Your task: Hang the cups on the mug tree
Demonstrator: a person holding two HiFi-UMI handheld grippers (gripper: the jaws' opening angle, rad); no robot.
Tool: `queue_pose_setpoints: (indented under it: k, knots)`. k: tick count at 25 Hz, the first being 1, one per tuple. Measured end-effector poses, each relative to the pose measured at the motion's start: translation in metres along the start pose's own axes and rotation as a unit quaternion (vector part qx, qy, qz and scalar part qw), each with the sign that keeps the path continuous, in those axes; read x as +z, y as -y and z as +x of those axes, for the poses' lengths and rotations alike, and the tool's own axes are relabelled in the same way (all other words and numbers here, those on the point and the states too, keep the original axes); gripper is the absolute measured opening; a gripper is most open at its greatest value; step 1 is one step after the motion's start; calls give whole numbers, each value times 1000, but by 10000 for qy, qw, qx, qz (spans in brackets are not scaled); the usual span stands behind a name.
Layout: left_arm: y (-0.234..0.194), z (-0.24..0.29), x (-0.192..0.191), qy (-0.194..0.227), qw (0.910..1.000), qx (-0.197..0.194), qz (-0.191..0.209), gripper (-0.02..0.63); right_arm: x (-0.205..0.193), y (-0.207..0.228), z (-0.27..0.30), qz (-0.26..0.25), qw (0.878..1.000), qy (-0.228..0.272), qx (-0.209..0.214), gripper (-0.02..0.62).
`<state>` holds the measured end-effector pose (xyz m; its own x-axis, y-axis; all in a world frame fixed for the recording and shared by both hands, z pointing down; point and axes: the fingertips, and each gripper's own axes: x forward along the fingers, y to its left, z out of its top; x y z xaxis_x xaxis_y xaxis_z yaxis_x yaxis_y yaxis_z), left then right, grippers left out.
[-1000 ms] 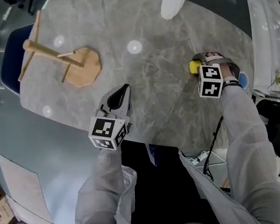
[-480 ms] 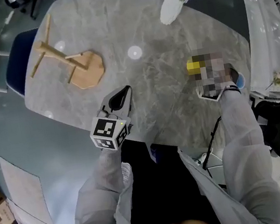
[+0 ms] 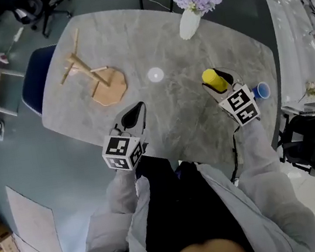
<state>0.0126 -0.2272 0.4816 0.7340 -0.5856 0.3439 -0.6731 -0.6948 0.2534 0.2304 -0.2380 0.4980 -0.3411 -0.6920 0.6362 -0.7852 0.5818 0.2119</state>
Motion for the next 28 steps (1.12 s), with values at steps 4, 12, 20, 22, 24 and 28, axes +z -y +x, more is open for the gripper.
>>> queue_pose_setpoints:
  k: [4, 12, 20, 22, 24, 28]
  knots:
    - [-3, -18, 12, 107, 9999, 66, 33, 5, 36, -7, -20, 1518, 9830, 1030, -22, 255]
    - [-25, -51, 29, 547, 9975, 438, -125, 5, 70, -24, -45, 5301, 7854, 3152, 531, 258]
    - [-64, -80, 26, 635, 9952, 686, -303, 3, 116, -67, -21, 5752, 7277, 3669, 710, 261]
    - [-73, -81, 27, 642, 9951, 688, -294, 3, 128, -72, -13, 5713, 7285, 3706, 744, 261]
    - [-82, -83, 30, 646, 9953, 672, -270, 5, 141, -74, -5, 5619, 7333, 3754, 747, 261]
    - [-106, -91, 40, 665, 9955, 648, -190, 5, 177, -77, 11, 5485, 7318, 3974, 752, 262]
